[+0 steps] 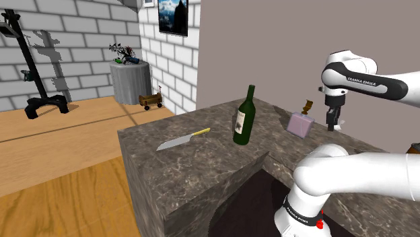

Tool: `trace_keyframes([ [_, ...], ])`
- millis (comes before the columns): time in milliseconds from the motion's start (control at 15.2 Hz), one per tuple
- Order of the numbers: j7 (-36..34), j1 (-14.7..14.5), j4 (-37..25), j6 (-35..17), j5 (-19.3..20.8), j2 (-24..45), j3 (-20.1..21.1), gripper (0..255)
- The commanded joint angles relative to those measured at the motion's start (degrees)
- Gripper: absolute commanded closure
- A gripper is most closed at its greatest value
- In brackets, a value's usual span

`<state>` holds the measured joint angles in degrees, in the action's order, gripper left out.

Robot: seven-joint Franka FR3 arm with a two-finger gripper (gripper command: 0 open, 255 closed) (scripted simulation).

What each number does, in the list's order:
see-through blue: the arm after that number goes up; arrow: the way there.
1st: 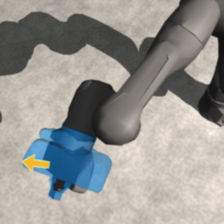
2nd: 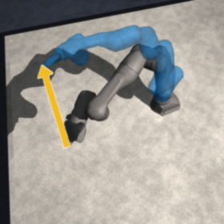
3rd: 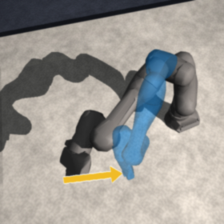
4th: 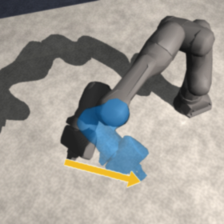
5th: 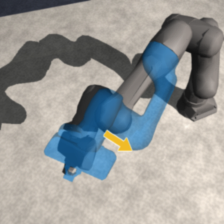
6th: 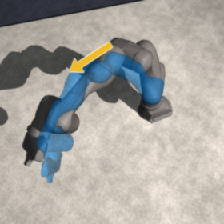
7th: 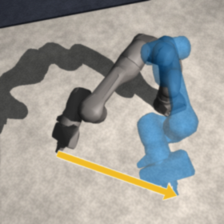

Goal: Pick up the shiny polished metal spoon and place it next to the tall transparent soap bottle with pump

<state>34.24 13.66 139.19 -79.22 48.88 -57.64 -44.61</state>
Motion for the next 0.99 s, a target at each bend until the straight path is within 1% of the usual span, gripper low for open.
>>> trace_keyframes([
  [0,-0.4,0.1,1.3,-1.1,0.7,-0.2,-0.9,255],
  [924,-3.6,0.7,9.4,-9.3,6.7,-0.6,-8.3,255],
])
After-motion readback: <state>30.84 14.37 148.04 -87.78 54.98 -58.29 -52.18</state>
